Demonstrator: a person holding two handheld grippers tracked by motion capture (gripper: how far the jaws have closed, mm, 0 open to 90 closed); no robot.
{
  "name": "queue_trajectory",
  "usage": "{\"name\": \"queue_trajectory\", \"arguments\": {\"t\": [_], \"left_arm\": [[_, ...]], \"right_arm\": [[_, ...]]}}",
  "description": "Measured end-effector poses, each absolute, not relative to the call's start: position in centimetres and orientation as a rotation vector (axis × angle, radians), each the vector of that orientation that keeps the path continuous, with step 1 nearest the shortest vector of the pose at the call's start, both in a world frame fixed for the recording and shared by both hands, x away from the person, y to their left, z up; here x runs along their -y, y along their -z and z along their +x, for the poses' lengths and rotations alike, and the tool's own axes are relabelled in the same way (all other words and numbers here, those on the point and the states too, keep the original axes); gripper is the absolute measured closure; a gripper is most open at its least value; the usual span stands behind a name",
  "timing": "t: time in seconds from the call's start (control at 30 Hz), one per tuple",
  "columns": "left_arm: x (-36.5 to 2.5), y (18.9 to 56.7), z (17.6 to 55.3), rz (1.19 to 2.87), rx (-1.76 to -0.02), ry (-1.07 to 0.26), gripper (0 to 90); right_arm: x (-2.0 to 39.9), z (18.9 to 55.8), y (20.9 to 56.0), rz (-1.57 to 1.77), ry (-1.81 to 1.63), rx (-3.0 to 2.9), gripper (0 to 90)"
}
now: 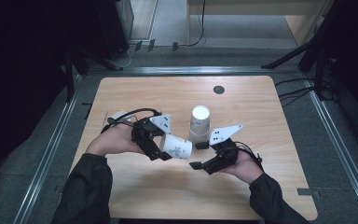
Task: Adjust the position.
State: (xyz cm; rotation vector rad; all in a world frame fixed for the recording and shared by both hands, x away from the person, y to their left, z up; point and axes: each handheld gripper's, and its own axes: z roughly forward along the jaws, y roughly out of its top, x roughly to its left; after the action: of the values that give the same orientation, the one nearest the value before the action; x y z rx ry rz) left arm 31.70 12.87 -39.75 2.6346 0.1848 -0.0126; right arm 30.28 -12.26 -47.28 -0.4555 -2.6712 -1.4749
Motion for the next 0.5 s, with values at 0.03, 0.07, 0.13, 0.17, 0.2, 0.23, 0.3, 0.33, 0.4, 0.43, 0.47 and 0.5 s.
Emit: {"name": "queue_trajectory", "arguments": {"t": [0.03,0.07,0.13,0.17,0.2,0.23,0.3,0.33,0.4,0.43,0.47,0.5], "left_arm": [[-12.8,39.9,31.7,2.641,-0.188,0.017,26.1],[-12.7,40.0,31.6,2.655,-0.181,0.018,26.1],[-12.5,40.3,31.5,2.690,-0.181,0.014,26.1],[-12.4,40.4,31.5,2.706,-0.174,0.008,26.0],[-12.3,40.6,31.4,2.720,-0.172,0.001,26.0],[-12.2,40.8,31.3,2.744,-0.165,-0.006,26.0],[-12.0,41.1,31.3,2.770,-0.163,0.001,26.0],[-11.8,41.3,31.3,2.787,-0.162,0.006,26.1],[-11.4,41.6,31.3,2.818,-0.144,0.019,26.0],[-11.3,41.8,31.3,2.824,-0.148,0.023,26.1],[-11.1,42.0,31.3,2.844,-0.148,0.032,26.1],[-11.0,42.0,31.3,2.852,-0.149,0.037,26.1]], "right_arm": [[12.2,30.3,47.3,-0.454,1.471,2.675,25.6],[12.1,30.3,47.3,-0.453,1.472,2.676,25.5],[12.0,30.4,47.5,-0.446,1.461,2.686,25.6],[11.9,30.5,47.6,-0.448,1.450,2.692,25.5],[11.9,30.5,47.7,-0.447,1.446,2.694,25.6],[11.8,30.6,47.8,-0.447,1.439,2.694,25.6],[11.5,30.6,48.0,-0.444,1.439,2.687,25.5],[11.3,30.7,48.1,-0.437,1.444,2.687,25.5],[10.9,30.6,48.2,-0.419,1.451,2.690,25.3],[10.7,30.5,48.2,-0.408,1.457,2.702,25.3],[10.6,30.4,48.2,-0.402,1.463,2.713,25.4],[10.4,30.3,48.1,-0.395,1.471,2.709,25.4]]}}
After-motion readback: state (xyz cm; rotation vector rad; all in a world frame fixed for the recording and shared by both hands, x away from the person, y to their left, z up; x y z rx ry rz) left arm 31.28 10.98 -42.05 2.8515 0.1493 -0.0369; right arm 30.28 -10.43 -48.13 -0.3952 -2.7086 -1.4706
